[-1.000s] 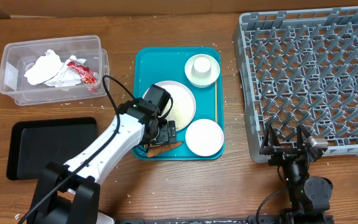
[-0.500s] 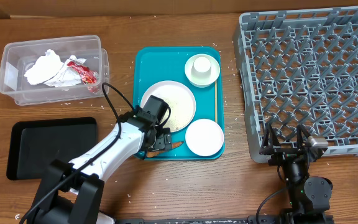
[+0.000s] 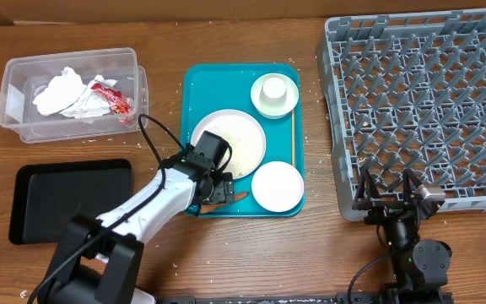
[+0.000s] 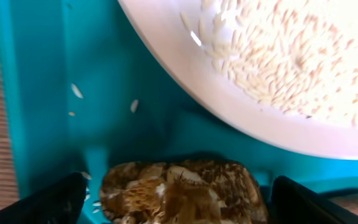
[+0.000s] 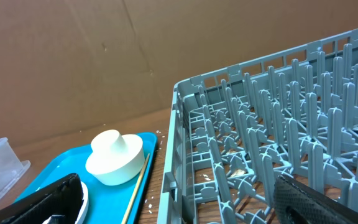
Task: Sort waste into correct bins and load items into the dishwasher
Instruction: 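Grasp the bread piece with the left gripper and lift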
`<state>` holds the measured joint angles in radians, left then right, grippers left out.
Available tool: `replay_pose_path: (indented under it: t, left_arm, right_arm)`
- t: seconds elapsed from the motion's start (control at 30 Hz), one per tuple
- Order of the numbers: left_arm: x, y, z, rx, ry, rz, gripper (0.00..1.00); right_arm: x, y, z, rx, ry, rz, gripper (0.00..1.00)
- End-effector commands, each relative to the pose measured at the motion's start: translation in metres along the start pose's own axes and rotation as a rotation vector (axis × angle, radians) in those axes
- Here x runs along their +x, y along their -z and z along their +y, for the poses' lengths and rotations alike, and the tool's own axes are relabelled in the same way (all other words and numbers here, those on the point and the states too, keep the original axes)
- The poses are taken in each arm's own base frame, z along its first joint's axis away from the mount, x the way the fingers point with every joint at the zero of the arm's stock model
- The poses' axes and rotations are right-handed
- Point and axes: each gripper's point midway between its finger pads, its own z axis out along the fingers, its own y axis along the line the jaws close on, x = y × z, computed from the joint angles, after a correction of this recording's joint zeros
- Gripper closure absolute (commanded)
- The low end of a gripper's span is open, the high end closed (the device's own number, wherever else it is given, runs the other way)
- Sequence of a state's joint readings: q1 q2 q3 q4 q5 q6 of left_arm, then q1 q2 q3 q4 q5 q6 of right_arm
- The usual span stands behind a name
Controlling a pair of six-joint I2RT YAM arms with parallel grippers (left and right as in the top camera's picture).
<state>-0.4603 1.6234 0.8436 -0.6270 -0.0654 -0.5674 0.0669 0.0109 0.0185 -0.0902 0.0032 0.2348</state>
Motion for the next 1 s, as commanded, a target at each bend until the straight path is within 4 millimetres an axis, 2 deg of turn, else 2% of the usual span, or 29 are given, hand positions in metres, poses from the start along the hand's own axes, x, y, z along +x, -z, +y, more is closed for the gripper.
replay_pose_path:
  t: [0.0,0.1,0.2,0.43,0.73,0.83,0.87,0.97]
  left_arm:
    - [0.013,-0.015,0.002,-0.007,0.017,0.069,0.06]
    - [0.016,-0.019,0.001,-0.008,0.016,0.085,0.18]
    - [0.013,-0.017,0.0,-0.003,0.018,0.078,0.21]
    - [0.002,0.005,-0.004,-0.011,0.023,0.078,0.34]
    - [-0.021,0.042,-0.014,-0.02,0.024,0.073,0.36]
    - [-0.03,0.061,-0.007,-0.068,0.026,0.065,0.38]
    - [-0.036,0.074,0.004,-0.122,0.051,0.058,0.37]
    - [-0.044,0.094,0.029,-0.213,0.09,0.052,0.36]
  right_arm:
    - [0.003,0.0,0.001,-0.01,0.007,0.0,0.0]
    - [0.002,0.0,0.001,-0.01,0.007,0.0,0.0]
    - [0.003,0.0,0.001,-0.01,0.007,0.0,0.0]
    - [0.003,0.0,0.001,-0.01,0.007,0.0,0.0]
    - [0.003,0.0,0.001,-0.01,0.007,0.0,0.0]
    - [0.003,0.0,0.001,-0.01,0.007,0.0,0.0]
    - [0.003,0.0,0.001,-0.01,0.007,0.0,0.0]
    - [0.003,0.0,0.001,-0.01,0.007,0.0,0.0]
